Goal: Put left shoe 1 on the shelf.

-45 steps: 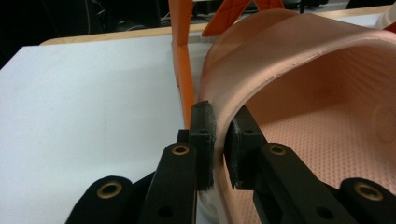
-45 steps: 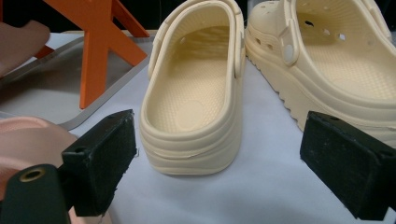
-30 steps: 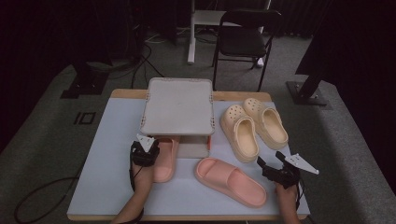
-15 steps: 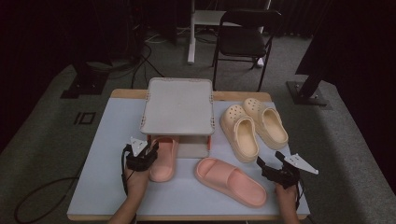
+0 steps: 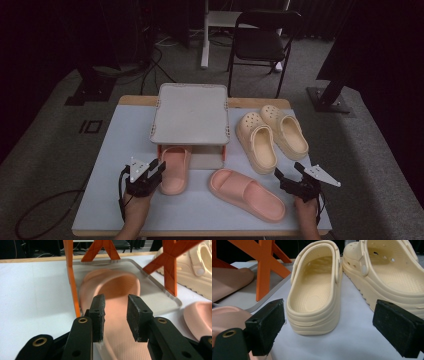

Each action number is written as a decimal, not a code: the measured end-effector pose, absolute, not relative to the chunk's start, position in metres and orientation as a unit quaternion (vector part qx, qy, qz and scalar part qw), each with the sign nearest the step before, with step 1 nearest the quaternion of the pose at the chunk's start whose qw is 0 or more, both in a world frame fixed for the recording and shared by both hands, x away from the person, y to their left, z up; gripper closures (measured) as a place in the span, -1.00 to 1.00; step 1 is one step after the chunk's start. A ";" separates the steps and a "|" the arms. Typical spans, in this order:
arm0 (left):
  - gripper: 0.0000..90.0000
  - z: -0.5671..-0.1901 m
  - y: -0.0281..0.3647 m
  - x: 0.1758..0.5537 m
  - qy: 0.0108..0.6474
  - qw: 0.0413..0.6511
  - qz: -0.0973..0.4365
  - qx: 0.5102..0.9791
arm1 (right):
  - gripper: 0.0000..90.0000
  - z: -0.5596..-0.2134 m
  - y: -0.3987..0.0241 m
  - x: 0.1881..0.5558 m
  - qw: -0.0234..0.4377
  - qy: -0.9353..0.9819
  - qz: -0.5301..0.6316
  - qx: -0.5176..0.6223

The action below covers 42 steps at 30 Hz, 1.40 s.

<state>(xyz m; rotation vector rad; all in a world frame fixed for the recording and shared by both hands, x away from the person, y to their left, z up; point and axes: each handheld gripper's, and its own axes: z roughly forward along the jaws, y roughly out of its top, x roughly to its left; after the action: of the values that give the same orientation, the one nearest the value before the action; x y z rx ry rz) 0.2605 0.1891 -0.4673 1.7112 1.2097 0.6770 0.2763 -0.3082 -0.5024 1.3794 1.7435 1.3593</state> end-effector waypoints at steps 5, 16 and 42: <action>0.57 -0.471 0.193 0.244 0.480 0.451 0.268 0.703 | -0.77 -0.503 -0.308 0.276 0.262 0.645 0.504 0.511; 0.65 -0.475 0.195 0.213 0.458 0.449 0.266 0.719 | -0.77 -0.503 -0.305 0.277 0.260 0.647 0.503 0.510; 1.00 -0.512 0.160 0.199 0.418 0.389 0.247 0.783 | -0.77 -0.502 -0.307 0.276 0.260 0.646 0.504 0.510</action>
<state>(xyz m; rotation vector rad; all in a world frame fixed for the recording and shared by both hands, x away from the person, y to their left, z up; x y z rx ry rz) 0.1995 0.1599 -0.5120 1.9898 1.0626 0.6290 0.2756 -0.3067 -0.5022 1.3816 1.7511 1.3665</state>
